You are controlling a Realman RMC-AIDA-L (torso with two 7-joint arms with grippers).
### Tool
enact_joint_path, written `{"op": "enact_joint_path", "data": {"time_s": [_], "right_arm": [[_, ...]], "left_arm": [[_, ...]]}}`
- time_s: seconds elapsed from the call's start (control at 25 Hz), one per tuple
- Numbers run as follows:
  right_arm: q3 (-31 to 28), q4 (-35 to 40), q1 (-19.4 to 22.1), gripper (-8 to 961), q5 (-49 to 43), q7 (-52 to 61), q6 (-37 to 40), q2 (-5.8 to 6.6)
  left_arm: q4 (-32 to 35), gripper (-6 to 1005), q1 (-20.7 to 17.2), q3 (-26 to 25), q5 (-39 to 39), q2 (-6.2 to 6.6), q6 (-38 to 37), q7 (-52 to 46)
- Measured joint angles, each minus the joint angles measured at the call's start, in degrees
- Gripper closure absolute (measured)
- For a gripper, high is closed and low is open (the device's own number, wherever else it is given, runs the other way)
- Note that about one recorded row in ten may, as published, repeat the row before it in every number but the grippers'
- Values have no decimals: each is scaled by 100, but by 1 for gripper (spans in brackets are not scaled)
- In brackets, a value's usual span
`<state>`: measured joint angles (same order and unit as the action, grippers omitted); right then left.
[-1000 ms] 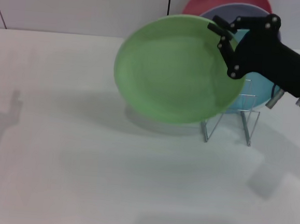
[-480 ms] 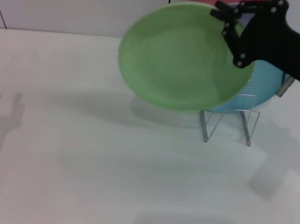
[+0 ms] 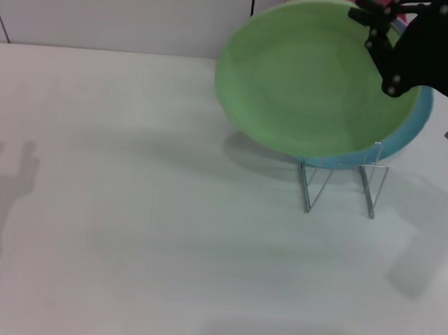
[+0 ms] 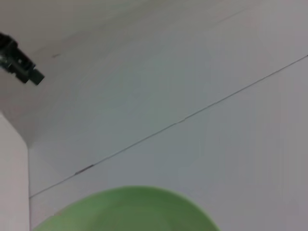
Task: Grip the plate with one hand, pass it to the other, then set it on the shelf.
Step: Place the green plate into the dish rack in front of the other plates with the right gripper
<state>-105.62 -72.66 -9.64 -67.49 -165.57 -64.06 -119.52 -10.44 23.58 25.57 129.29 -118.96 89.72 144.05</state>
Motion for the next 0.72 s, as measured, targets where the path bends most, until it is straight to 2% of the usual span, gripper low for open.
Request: {"op": "enact_joint_path", "data": {"time_s": [0.72], "right_arm": [[-179,-500,201,917,-630,-2,101,6]], "left_arm": [[-94,438,15,0,0,3,73,0]]}}
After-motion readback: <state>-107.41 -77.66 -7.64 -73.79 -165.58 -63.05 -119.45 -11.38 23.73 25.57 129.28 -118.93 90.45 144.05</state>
